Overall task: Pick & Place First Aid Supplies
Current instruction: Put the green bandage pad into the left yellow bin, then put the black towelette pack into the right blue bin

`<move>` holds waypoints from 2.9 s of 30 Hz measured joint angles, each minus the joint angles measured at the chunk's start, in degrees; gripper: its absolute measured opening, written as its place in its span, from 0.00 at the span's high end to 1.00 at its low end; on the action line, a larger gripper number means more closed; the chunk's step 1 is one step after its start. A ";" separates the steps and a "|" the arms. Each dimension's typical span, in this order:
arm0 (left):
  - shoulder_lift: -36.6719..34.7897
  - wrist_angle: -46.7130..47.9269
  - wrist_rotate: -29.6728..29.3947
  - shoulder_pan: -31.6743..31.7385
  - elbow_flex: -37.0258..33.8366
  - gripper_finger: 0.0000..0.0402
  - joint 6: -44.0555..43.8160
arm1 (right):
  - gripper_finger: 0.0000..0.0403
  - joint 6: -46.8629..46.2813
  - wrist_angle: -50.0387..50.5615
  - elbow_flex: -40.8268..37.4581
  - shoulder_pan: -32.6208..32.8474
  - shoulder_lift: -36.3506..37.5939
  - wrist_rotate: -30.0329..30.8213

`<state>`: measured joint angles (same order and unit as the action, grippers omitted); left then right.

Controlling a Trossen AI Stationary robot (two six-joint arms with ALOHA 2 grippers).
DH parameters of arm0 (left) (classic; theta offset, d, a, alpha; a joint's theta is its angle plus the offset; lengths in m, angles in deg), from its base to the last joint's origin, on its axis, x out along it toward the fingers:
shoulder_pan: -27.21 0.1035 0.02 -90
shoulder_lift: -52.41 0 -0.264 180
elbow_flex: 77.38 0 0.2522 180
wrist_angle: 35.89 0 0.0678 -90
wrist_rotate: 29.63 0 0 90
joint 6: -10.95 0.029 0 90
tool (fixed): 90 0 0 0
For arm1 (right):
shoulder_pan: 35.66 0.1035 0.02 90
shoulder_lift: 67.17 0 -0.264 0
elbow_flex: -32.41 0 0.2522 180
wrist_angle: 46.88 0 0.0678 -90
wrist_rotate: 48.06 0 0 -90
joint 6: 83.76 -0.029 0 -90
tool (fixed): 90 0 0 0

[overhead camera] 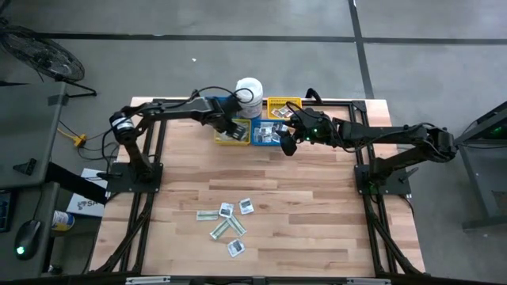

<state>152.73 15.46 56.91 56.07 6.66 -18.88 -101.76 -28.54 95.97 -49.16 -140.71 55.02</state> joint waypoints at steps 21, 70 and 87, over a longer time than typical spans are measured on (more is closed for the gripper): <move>-16.21 12.11 9.04 -5.33 0.10 0.72 20.08 | 0.46 -1.57 0.48 0.00 -0.02 0.00 -2.88; -38.39 5.45 2.24 -44.28 -26.51 0.72 -7.99 | 0.46 -9.80 -24.49 0.03 27.17 -25.87 -6.20; -38.34 5.45 2.33 -44.28 -26.49 0.72 -8.16 | 0.46 20.69 -7.05 18.17 29.15 -41.35 -7.23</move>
<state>114.39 20.92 59.24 11.79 -19.83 -27.04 -81.08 -35.59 114.14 -20.00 -182.06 47.79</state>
